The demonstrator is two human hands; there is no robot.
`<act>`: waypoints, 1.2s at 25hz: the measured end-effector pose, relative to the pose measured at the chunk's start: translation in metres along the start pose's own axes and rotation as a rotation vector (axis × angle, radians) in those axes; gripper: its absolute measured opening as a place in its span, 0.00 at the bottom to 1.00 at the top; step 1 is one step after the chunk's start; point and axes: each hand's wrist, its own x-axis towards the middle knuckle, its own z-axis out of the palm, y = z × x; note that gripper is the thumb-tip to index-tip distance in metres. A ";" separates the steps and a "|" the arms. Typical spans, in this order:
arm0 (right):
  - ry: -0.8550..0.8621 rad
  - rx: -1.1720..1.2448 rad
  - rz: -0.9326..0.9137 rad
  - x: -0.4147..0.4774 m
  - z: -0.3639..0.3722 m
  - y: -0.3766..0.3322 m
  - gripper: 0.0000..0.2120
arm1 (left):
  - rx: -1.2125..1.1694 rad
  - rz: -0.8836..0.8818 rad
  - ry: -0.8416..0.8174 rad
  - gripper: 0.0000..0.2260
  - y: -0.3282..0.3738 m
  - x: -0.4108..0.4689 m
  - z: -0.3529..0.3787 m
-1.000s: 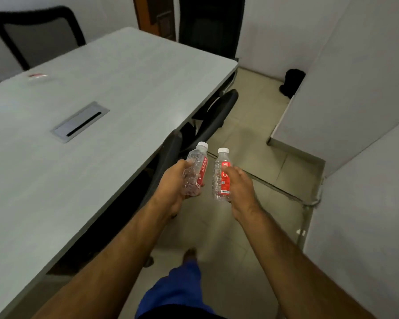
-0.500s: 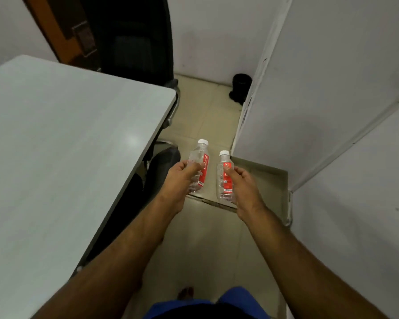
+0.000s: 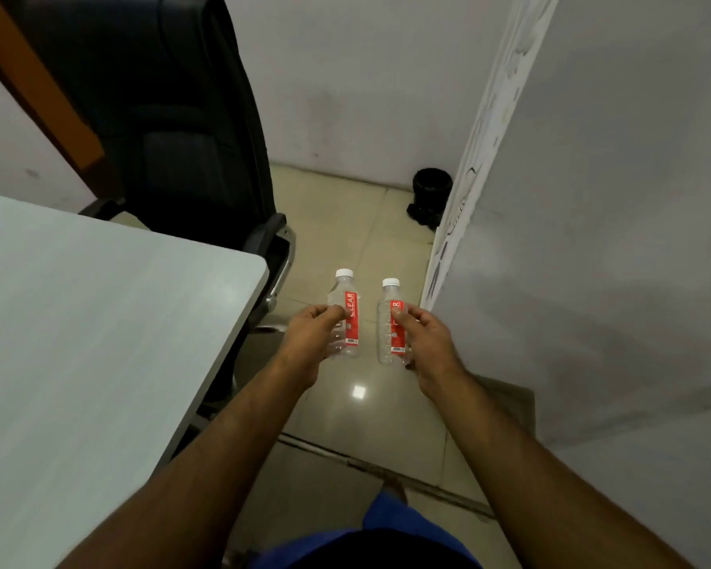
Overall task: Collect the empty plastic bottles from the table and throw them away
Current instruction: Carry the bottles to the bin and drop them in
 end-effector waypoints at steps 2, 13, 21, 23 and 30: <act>-0.025 -0.031 0.009 0.049 0.008 -0.033 0.17 | -0.002 -0.001 0.030 0.05 0.030 0.044 0.012; 0.068 -0.034 0.019 0.397 0.087 -0.167 0.12 | 0.003 -0.044 0.079 0.02 0.172 0.409 0.075; 0.244 0.090 0.072 0.625 0.106 -0.286 0.14 | 0.197 -0.068 -0.173 0.09 0.319 0.658 0.162; 0.268 0.127 0.075 0.677 0.098 -0.303 0.13 | 0.266 -0.068 -0.242 0.10 0.343 0.710 0.190; 0.343 0.187 0.138 0.893 0.047 -0.357 0.12 | 0.412 -0.146 -0.341 0.07 0.402 0.913 0.318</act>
